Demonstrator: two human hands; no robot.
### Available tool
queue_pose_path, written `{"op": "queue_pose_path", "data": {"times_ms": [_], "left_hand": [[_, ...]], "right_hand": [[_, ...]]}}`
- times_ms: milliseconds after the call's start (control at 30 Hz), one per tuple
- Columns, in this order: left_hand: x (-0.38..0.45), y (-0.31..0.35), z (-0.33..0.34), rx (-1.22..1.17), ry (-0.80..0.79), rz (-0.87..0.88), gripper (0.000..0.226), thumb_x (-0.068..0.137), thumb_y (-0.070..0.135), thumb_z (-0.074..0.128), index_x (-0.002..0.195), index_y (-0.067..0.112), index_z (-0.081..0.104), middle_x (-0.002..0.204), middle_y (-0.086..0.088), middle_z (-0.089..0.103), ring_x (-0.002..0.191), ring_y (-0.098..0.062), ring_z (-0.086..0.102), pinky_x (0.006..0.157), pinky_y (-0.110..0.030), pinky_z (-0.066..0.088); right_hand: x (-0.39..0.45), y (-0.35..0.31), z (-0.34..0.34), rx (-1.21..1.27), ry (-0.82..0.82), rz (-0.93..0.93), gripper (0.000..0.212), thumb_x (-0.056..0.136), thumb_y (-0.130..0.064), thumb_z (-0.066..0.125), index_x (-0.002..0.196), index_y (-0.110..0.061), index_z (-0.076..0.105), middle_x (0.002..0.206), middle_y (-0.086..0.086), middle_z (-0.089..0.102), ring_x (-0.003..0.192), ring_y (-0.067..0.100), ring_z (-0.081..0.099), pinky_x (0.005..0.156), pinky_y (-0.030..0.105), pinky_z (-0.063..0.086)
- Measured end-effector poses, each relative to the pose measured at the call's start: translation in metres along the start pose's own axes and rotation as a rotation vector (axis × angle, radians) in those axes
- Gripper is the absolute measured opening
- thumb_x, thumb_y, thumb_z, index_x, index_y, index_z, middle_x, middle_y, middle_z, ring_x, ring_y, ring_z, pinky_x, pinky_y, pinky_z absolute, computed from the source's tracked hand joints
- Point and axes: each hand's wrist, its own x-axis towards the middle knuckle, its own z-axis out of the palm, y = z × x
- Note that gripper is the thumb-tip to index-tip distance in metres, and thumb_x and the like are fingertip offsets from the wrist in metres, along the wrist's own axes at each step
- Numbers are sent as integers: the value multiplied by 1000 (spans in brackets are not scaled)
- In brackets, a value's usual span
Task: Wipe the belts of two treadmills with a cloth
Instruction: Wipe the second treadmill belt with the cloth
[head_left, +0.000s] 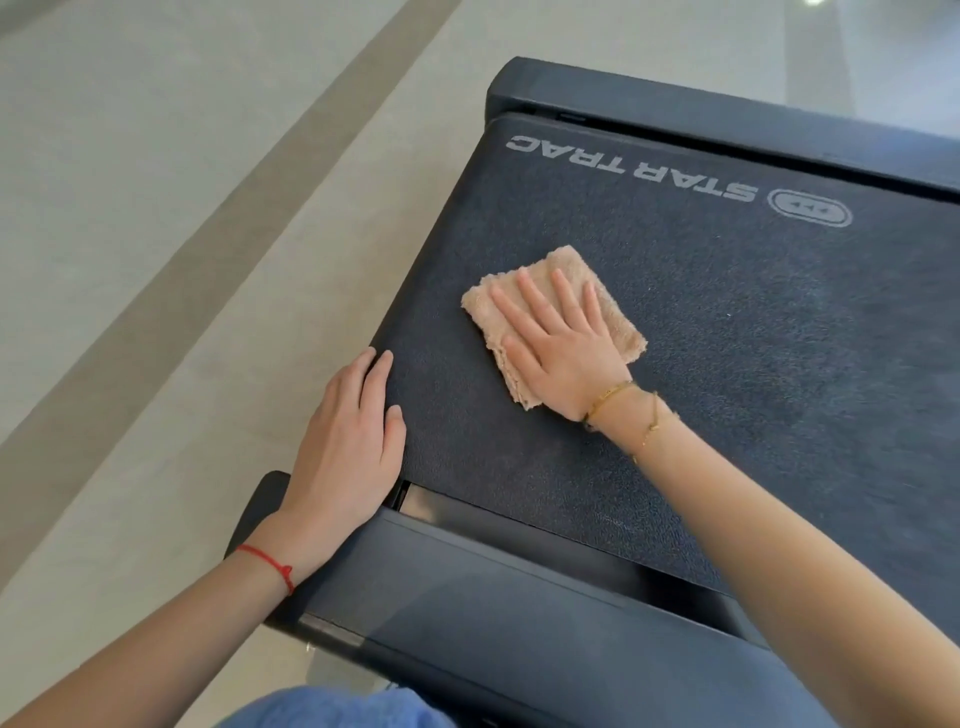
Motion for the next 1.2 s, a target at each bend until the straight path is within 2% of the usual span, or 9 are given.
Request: {"op": "queue_pose_path", "data": {"times_ms": [267, 333, 433, 533, 700, 833, 933, 1100, 1200], "left_hand": [[35, 8, 12, 51, 22, 116, 50, 101, 16, 46, 147, -1, 39, 153, -21, 36, 139, -37, 35, 118, -46, 30], [47, 17, 17, 74, 19, 146, 49, 101, 17, 46, 147, 1, 40, 154, -20, 35, 141, -40, 32, 118, -51, 27], [65, 35, 24, 100, 5, 183, 49, 103, 22, 41, 150, 9, 38, 158, -14, 30, 147, -34, 24, 120, -54, 19], [80, 57, 33, 94, -8, 219, 49, 104, 25, 36, 152, 15, 35, 160, -9, 27, 150, -28, 18, 122, -54, 13], [83, 73, 44, 94, -20, 223, 50, 103, 26, 33, 153, 16, 33, 160, -6, 27, 150, -26, 17, 122, -55, 10], [81, 72, 46, 92, -1, 222, 51, 102, 27, 33, 152, 16, 34, 160, -6, 28, 150, -26, 18, 122, -55, 11], [81, 71, 46, 104, 2, 222, 51, 102, 27, 33, 152, 16, 34, 160, -6, 28, 150, -27, 18, 122, -55, 11], [81, 75, 48, 137, 3, 208, 51, 103, 28, 33, 152, 17, 33, 160, -7, 28, 150, -28, 19, 122, -56, 12], [81, 75, 48, 141, 22, 206, 50, 102, 26, 35, 151, 16, 36, 159, -9, 31, 149, -30, 22, 121, -57, 14]], "right_hand": [[-102, -20, 17, 25, -15, -266, 56, 103, -51, 20, 156, -39, 5, 165, -9, 1, 152, 27, -9, 122, 50, -7], [-100, 4, 16, 21, -10, -184, 56, 102, -52, 15, 155, -41, 1, 165, -11, -2, 152, 24, -13, 122, 48, -9], [-72, 47, 7, 55, 9, 104, 53, 101, -52, 11, 151, -45, -7, 165, -9, -5, 151, 24, -17, 121, 46, -12], [-50, 63, -1, 84, -3, 278, 54, 103, -50, 14, 154, -43, -2, 165, -8, -4, 151, 26, -15, 120, 49, -13], [-89, 23, 9, 49, 9, 102, 57, 101, -51, 6, 156, -40, 0, 166, -6, -2, 151, 31, -11, 121, 53, -7], [-130, 19, 14, 60, 6, -33, 55, 103, -51, 15, 156, -40, 6, 165, -9, 4, 152, 29, -6, 122, 51, -2], [-123, 51, 12, 52, 0, 48, 55, 101, -52, 11, 155, -42, 3, 165, -11, 0, 152, 26, -10, 122, 51, -3], [-58, 106, -2, 84, 12, 392, 53, 104, -47, 15, 155, -43, 0, 166, -5, -4, 151, 30, -12, 120, 53, -10], [-57, 85, 2, 42, 8, 364, 55, 103, -48, 12, 155, -41, -2, 166, -4, -5, 151, 34, -11, 119, 56, -9]]}}
